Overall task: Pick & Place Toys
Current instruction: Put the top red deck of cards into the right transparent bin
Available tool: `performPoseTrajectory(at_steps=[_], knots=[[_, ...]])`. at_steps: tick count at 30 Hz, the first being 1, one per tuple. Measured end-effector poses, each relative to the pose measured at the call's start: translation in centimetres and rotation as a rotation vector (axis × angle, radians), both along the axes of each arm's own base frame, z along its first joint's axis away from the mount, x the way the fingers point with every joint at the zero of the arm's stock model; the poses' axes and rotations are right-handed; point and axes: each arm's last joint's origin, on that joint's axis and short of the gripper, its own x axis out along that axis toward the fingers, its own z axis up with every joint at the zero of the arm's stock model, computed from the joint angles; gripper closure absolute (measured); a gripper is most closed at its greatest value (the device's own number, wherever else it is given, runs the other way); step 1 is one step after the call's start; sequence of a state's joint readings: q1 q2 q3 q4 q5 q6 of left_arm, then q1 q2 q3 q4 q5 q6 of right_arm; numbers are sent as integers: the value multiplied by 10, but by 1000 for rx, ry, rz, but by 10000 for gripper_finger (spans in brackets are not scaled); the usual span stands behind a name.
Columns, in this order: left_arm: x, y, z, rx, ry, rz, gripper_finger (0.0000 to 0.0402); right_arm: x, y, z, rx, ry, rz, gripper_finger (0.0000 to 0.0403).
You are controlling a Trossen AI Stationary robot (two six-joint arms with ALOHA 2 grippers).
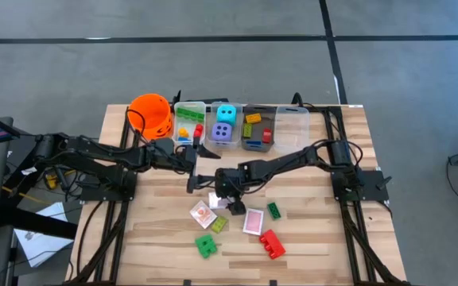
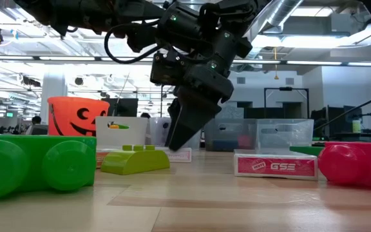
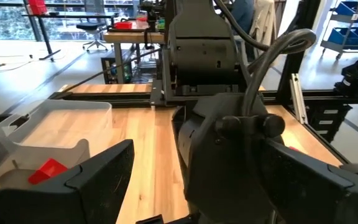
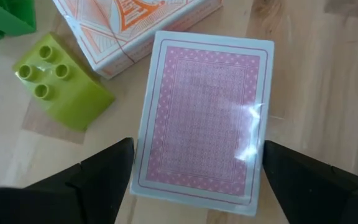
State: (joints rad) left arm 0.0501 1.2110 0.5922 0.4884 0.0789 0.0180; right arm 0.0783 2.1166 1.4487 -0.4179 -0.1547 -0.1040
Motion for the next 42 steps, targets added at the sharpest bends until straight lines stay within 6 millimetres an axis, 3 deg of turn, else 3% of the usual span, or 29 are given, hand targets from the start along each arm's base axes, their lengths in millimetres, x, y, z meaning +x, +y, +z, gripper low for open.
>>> performPoseTrajectory(at_steps=[8,20,33,42], knots=[[0,0,0,0,1,-7,70,-2,4,-1,-100,6,-34,61],[0,0,0,2,1,-1,70,-4,4,-1,-97,29,-39,93],[0,0,0,3,-1,7,70,-9,2,2,-78,86,-89,100],[-3,-1,7,9,-44,-12,70,-4,3,24,-84,135,-76,101]])
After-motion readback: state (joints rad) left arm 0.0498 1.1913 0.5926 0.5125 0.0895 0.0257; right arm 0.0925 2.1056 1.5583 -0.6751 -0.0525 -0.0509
